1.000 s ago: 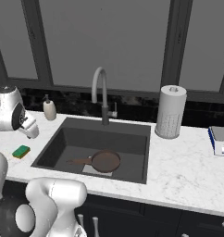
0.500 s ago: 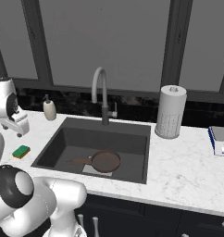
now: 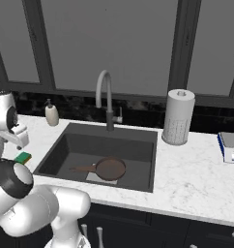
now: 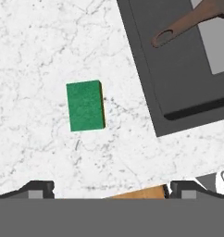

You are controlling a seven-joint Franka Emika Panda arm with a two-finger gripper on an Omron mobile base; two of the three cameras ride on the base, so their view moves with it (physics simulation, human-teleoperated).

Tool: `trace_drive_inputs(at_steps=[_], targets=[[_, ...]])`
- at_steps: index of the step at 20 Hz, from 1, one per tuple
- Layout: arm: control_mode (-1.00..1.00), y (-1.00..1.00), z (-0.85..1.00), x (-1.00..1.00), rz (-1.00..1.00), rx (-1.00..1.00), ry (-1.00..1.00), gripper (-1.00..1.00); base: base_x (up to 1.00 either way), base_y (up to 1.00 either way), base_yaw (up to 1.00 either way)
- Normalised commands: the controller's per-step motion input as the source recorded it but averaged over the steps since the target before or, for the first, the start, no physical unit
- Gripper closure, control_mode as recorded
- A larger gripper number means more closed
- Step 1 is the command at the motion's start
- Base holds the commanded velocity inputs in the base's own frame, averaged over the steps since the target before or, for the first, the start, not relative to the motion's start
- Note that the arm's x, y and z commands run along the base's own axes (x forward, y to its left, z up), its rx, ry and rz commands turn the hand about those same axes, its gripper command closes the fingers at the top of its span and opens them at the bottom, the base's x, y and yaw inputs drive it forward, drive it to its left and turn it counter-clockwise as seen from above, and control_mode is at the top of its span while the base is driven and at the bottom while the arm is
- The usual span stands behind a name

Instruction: Pick the pan and sponge and place them into the sink. Then turn on the water.

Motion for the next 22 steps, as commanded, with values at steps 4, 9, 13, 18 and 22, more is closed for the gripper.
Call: trace_drive_inputs(at_steps=[4, 9, 13, 18, 22], targets=[[-1.00, 0.17, -0.39, 0.23, 0.02, 0.00, 0.00, -1.00, 0.00, 0.00, 0.00], [-1.00, 0.07, -0.39, 0.23, 0.03, 0.00, 0.00, -1.00, 0.00, 0.00, 0.00], [-1.00, 0.16, -0.46, 0.21, 0.03, -0.01, 0.00, -1.00, 0.00, 0.00, 0.00], [-1.00, 0.19, -0.45, 0.15, 0.03, -0.01, 0.00, -1.00, 0.00, 0.00, 0.00], [-1.00, 0.08, -0.31, 0.06, 0.03, 0.00, 0.00, -1.00, 0.00, 0.00, 0.00]])
